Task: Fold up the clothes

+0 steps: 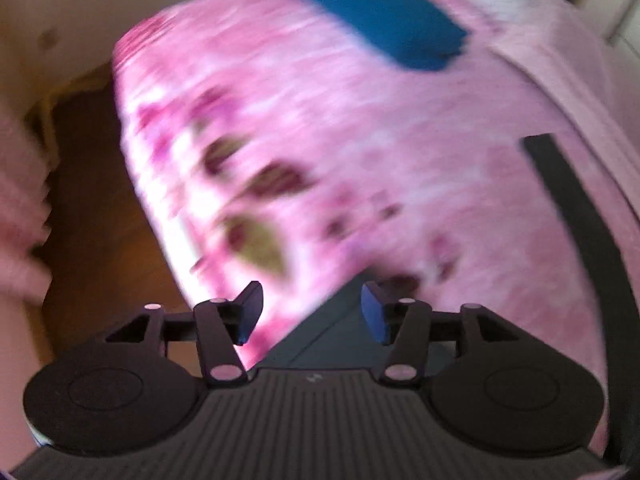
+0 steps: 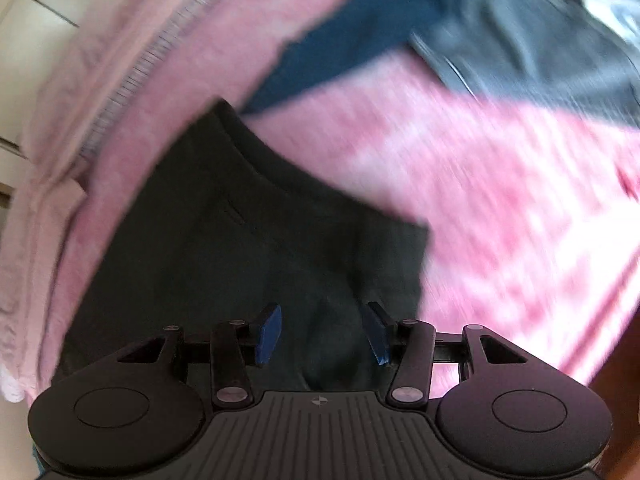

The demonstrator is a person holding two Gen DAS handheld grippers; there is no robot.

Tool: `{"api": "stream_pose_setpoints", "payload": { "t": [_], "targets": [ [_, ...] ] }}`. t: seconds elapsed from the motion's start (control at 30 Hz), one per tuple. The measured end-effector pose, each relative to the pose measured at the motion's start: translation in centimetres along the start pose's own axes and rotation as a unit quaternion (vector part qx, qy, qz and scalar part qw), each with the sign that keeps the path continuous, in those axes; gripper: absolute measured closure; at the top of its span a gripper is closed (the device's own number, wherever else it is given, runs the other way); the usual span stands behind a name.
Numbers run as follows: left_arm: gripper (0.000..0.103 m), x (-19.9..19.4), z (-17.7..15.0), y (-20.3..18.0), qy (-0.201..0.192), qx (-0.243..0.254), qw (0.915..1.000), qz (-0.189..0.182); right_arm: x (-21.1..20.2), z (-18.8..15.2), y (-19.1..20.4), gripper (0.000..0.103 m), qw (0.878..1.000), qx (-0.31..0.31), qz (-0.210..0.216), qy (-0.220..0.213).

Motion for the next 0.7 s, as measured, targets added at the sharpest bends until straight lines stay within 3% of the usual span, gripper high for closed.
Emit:
{"api": "stream_pose_setpoints", "payload": {
  "t": [0.17,0.3,0.33,0.4,0.43,0.53,0.63,0.7],
  "targets": [
    [0.049,2.4,-4.4,4.1,0.053,-0.093,0.9941,-0.014,0.5,-1.7,-0.2,0.053,0.999,0.028,-0.017,-0.01],
    [0.05,3.0,-6.6,5.4,0.051,-0.166,0.9833,-0.053,0.4,-2.1,-0.1,0.053,0.999,0.046,-0.011,-0.018],
    [0.052,3.1,-6.8,5.3,0.048,-0.18,0.9803,-0.065,0.5,-2.3,-0.1,0.053,0.999,0.05,-0.009,-0.016],
    [0.067,3.3,-6.8,4.9,0.043,-0.199,0.975,-0.088,0.7,-2.7,-0.3,0.053,0.998,0.055,-0.008,-0.017],
    [0.081,3.3,-6.7,4.6,0.039,-0.193,0.9763,-0.09,0.7,-2.9,-0.5,0.053,0.998,0.056,-0.01,-0.02],
    [0.099,3.0,-6.3,3.8,0.026,-0.169,0.9812,-0.091,0.7,-3.3,-1.2,0.053,0.997,0.065,-0.012,-0.028],
    [0.099,0.6,-4.8,2.7,-0.008,-0.133,0.9819,-0.135,0.5,-3.5,-1.6,0.053,0.997,0.076,-0.005,-0.032],
    [0.099,-2.3,-2.7,1.2,-0.045,-0.083,0.9795,-0.178,0.3,-3.5,-1.8,0.053,0.996,0.079,0.004,-0.031]
  ]
}}
Point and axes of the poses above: each gripper's, at about its wrist camera, not at the fingertips, and x roughly the way its jaws point, y to its left, z to its top, the point moved 8 cm from there along x, roughly the way its jaws point, and after that the axes turned 2 degrees about z, right-handed, at the moved point
